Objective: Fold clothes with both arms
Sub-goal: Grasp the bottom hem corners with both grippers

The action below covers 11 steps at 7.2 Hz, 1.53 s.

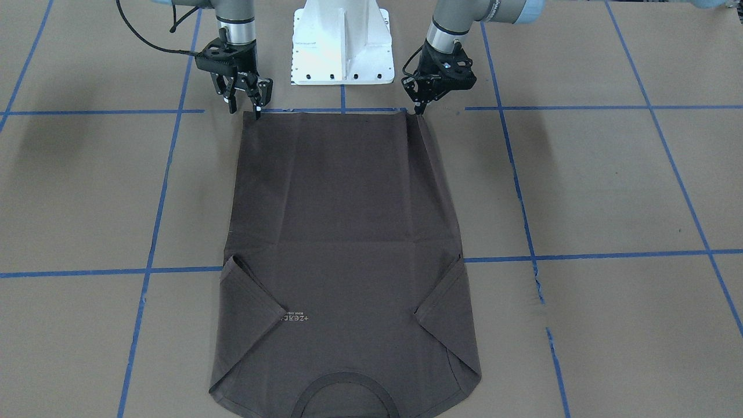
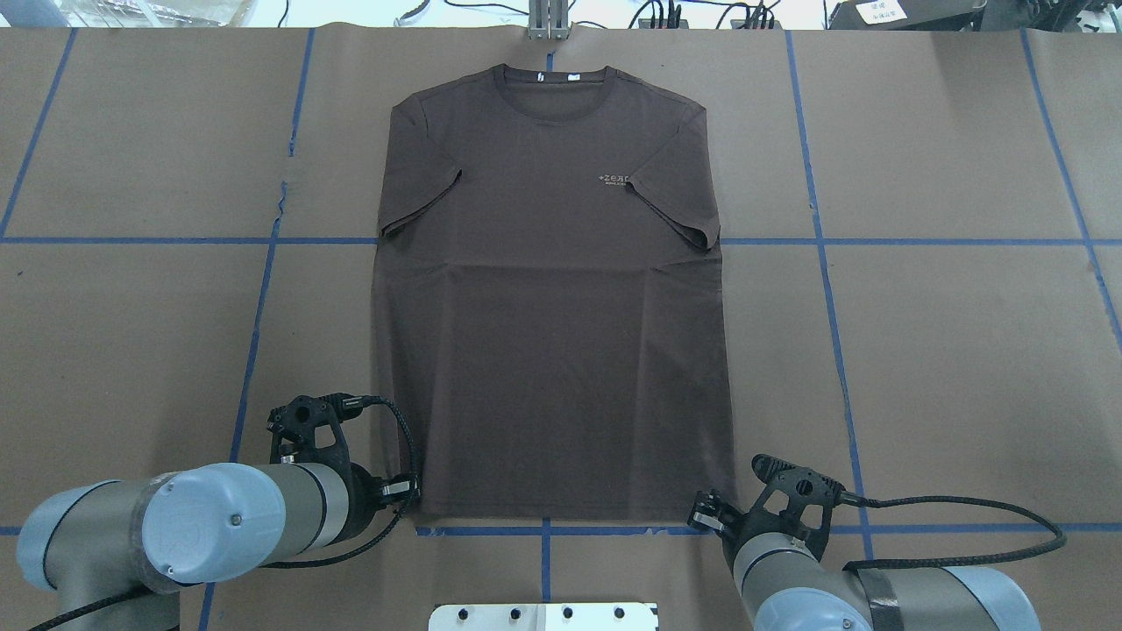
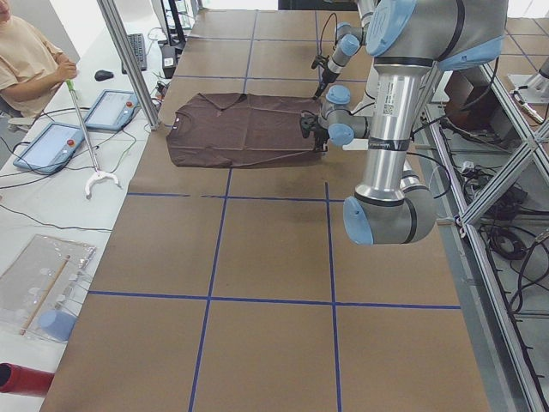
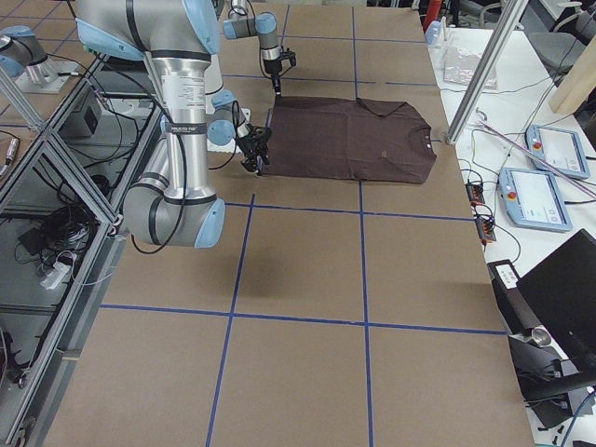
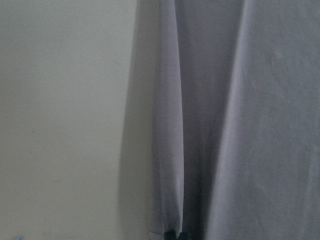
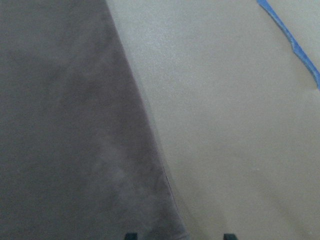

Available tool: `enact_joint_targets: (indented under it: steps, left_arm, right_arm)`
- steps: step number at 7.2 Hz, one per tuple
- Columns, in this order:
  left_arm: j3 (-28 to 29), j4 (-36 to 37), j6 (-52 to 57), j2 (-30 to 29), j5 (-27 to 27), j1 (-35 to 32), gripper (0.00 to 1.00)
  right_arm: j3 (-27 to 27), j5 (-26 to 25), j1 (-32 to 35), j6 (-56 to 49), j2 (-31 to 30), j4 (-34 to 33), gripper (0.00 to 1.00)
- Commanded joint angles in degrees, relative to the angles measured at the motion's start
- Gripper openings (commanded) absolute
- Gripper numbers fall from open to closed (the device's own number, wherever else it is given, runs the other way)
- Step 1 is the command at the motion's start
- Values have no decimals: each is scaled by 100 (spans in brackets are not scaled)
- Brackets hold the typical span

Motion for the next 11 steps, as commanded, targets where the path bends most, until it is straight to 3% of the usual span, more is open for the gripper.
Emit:
enact_joint_targets:
  steps: [1, 4, 5, 6, 7, 10, 11]
  left_arm:
    - [-45, 0, 0, 11, 7, -6, 0]
    - [-45, 0, 0, 11, 16, -6, 0]
    - [-54, 0, 0, 11, 16, -6, 0]
    - [-71, 0, 0, 11, 16, -6, 0]
    - [-89, 0, 0, 20, 16, -6, 0]
    - [-89, 9, 0, -15, 16, 3, 0]
    - [-420, 192, 0, -50, -97, -14, 0]
  right_arm:
    - [-6, -4, 7, 23, 3, 20, 60]
    - [-68, -4, -2, 75, 12, 46, 57]
    - [-76, -4, 7, 93, 73, 46, 41]
    - [-94, -13, 16, 137, 169, 37, 12]
    - [-111, -22, 16, 207, 196, 37, 0]
    - [28, -31, 112, 199, 214, 20, 0]
    - [473, 4, 200, 172, 110, -58, 0]
